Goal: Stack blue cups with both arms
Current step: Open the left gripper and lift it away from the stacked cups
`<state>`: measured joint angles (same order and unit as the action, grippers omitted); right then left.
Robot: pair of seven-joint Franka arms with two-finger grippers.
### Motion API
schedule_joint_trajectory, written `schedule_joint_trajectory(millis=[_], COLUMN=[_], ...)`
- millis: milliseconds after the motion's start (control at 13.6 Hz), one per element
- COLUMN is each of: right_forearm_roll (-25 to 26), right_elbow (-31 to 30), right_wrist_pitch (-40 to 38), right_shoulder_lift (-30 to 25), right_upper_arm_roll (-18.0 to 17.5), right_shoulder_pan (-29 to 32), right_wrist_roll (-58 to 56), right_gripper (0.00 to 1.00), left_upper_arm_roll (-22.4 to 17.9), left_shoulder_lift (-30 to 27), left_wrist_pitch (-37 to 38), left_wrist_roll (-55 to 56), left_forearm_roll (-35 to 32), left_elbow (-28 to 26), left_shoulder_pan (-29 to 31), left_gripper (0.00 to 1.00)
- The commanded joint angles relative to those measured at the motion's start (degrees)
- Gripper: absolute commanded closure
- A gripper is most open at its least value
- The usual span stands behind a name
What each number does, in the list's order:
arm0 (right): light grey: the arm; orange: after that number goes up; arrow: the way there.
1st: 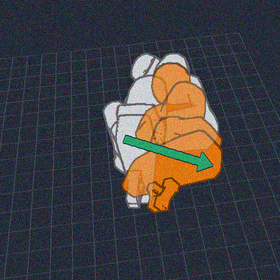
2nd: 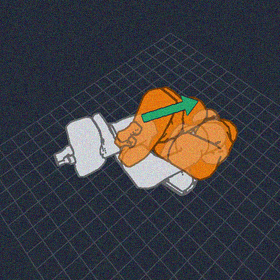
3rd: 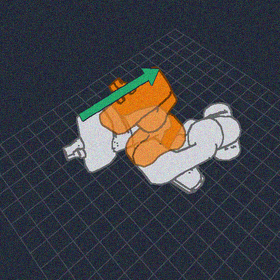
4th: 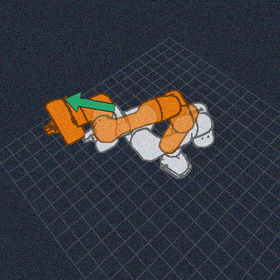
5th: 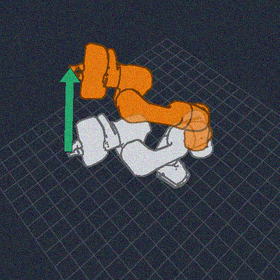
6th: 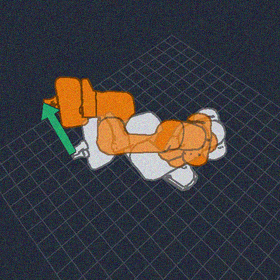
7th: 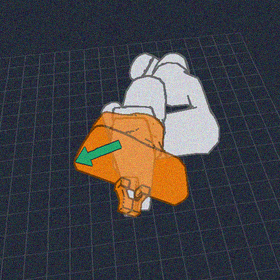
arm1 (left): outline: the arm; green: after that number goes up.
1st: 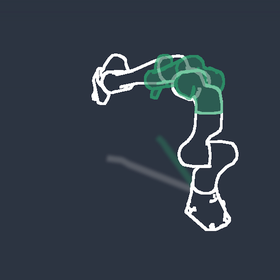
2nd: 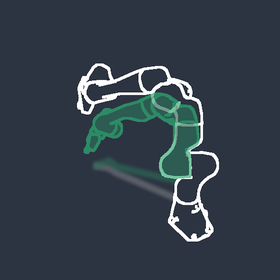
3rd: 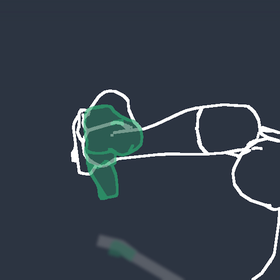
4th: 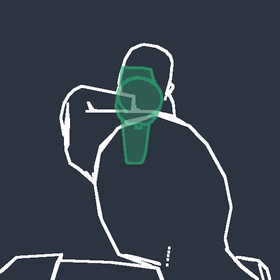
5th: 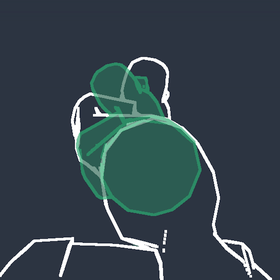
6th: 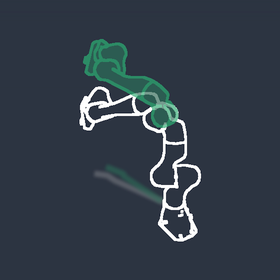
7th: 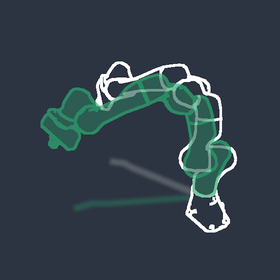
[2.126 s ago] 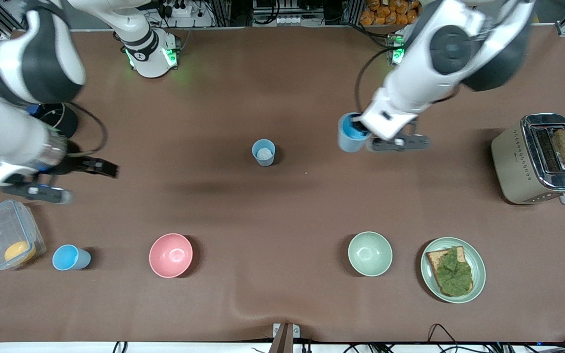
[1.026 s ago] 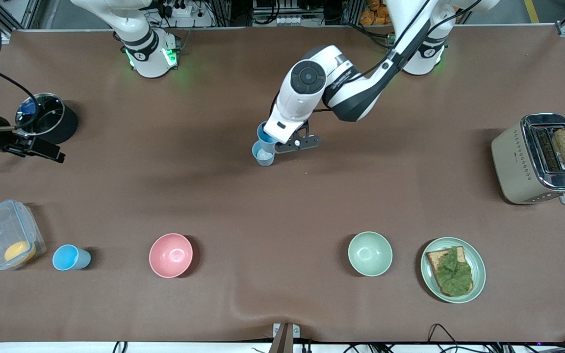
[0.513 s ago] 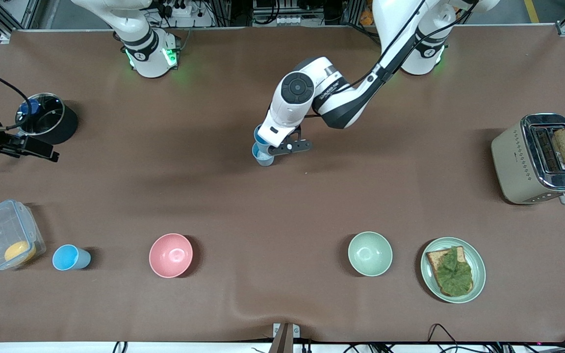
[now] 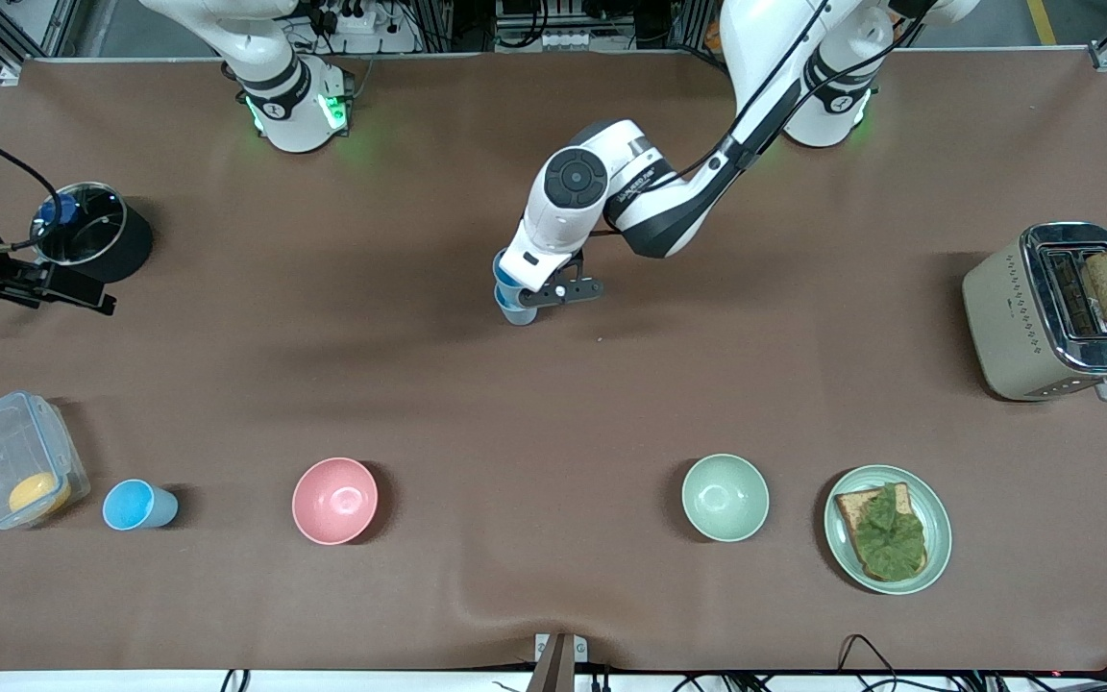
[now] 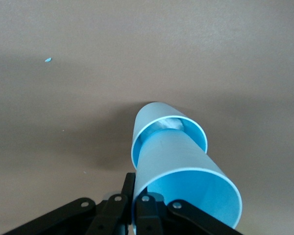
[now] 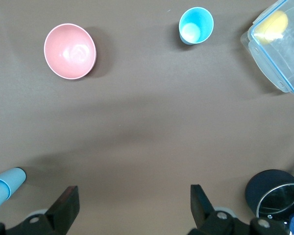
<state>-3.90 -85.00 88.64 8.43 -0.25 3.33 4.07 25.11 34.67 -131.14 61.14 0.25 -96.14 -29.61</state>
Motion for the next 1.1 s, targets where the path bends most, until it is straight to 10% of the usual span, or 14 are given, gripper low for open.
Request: schedule_joint_trajectory(millis=[0,73,513,1026], right_forearm_roll=[-0.93,-0.93,-0.93,-1.02], right_elbow=[-2.09,-2.09,-2.27,-3.85], right_wrist_pitch=[0.49,0.75,0.93,2.06], right_shoulder_lift=[-1.92,-1.92,-1.92,-1.92], right_upper_arm_roll=[-0.98,-0.98,-0.98,-1.15], right_shoulder_pan=[1.15,1.07,0.98,0.72], right_wrist_roll=[-0.73,-0.73,-0.73,-0.73], right_gripper=[0.0,0.0,0.0,0.0], left_upper_arm_roll=[-0.24,-0.24,-0.41,-0.33], left_shoulder_lift=[2.33,2.34,-2.04,-17.77], left_wrist_pitch=[-0.26,-0.26,0.79,21.0], left_wrist_roll=[1.62,1.18,1.61,0.83], left_forearm_roll=[-2.09,-3.75,-5.35,-5.79], left_elbow=[3.23,3.41,3.15,3.32], left_shoulder_pan=[-0.62,-0.62,0.69,10.16], left_gripper=[0.31,0.0,0.0,0.0])
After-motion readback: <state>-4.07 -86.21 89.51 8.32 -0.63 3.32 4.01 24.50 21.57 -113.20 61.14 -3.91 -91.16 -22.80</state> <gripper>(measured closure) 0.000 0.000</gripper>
